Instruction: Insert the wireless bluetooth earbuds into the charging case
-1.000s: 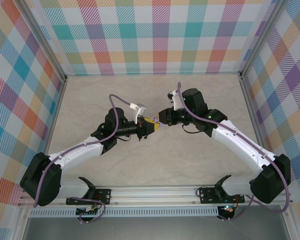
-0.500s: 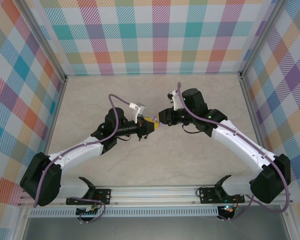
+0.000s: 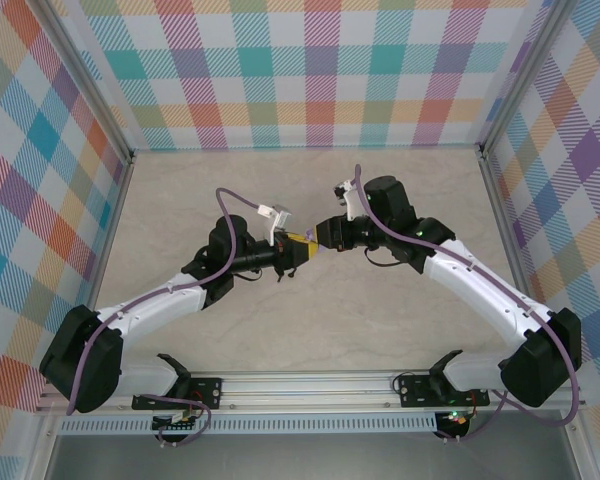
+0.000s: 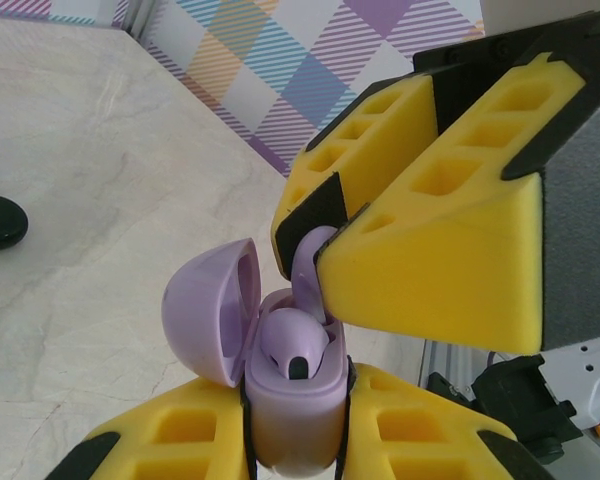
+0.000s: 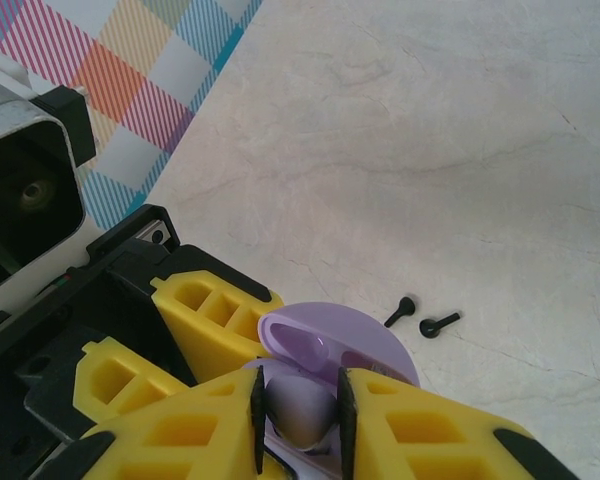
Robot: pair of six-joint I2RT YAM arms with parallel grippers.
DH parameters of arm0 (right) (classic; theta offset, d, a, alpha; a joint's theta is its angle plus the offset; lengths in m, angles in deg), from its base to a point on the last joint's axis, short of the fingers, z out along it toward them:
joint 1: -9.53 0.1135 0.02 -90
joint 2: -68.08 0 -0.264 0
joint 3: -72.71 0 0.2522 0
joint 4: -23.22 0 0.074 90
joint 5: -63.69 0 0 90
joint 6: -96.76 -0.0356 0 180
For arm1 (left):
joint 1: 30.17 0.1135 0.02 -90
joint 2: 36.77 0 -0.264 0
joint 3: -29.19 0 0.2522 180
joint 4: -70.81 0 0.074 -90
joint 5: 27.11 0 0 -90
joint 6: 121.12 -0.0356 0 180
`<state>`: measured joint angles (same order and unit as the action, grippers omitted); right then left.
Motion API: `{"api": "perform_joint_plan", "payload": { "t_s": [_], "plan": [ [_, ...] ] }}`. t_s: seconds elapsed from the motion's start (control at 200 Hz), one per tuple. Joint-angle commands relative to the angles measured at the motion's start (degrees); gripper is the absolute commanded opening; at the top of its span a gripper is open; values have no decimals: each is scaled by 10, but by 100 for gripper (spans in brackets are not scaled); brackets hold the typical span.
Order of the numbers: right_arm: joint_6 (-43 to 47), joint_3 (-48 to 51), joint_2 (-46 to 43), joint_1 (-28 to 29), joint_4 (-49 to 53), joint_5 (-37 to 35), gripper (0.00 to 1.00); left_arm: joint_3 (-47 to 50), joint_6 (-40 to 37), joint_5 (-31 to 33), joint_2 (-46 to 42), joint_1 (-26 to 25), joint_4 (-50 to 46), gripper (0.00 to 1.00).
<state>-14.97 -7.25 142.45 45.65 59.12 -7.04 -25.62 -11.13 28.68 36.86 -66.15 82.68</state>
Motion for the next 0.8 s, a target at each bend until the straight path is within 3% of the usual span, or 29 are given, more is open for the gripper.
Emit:
{"api": "perform_joint_plan", "payload": {
  "t_s": [0.0, 0.175, 0.555, 0.795],
  "plan": [
    [12, -18, 5, 7, 21, 21, 28, -7, 4, 6, -19, -8, 36, 9],
    [15, -26, 9, 8, 33, 21, 29, -7, 1, 8, -23, -7, 35, 9],
    [18, -39, 5, 10, 48, 4, 44, -10, -12, 2, -24, -8, 22, 9],
    [19, -41, -7, 10, 59, -21, 47, -10, -19, 12, -33, -8, 8, 9]
  ]
}}
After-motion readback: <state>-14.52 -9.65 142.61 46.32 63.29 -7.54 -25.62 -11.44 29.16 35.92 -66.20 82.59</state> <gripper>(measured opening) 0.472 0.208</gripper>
